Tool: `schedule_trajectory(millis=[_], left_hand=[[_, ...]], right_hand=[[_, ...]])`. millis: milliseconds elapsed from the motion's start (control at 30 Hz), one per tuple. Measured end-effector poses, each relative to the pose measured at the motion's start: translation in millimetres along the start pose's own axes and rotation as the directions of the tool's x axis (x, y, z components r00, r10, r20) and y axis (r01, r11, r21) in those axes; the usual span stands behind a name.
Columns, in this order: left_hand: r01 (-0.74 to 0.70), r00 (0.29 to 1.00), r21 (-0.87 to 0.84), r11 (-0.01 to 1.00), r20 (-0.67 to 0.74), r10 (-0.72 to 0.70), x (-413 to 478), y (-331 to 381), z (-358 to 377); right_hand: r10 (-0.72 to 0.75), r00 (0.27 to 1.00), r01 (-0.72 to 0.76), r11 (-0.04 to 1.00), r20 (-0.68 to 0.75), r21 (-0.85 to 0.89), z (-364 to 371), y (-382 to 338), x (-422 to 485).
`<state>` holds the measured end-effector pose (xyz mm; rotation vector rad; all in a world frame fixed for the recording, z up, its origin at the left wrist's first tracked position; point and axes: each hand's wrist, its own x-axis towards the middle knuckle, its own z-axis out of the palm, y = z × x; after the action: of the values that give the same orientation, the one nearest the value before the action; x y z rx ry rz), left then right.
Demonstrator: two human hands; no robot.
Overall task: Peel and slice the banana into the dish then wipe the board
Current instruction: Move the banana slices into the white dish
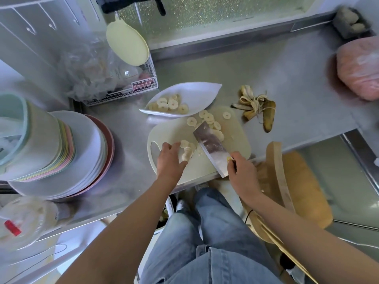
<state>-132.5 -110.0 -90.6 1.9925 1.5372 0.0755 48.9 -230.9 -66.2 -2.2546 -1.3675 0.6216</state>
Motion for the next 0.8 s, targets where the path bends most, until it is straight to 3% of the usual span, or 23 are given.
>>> schedule_trajectory(millis=[800], left_hand=[[0.029,0.997,-0.219,0.975,-0.06,-0.044,3.3,-4.0,4.0]], right_hand=[[0.103,0.963,-0.164,0.958,0.249,0.235,38.0,-10.3,15.7]])
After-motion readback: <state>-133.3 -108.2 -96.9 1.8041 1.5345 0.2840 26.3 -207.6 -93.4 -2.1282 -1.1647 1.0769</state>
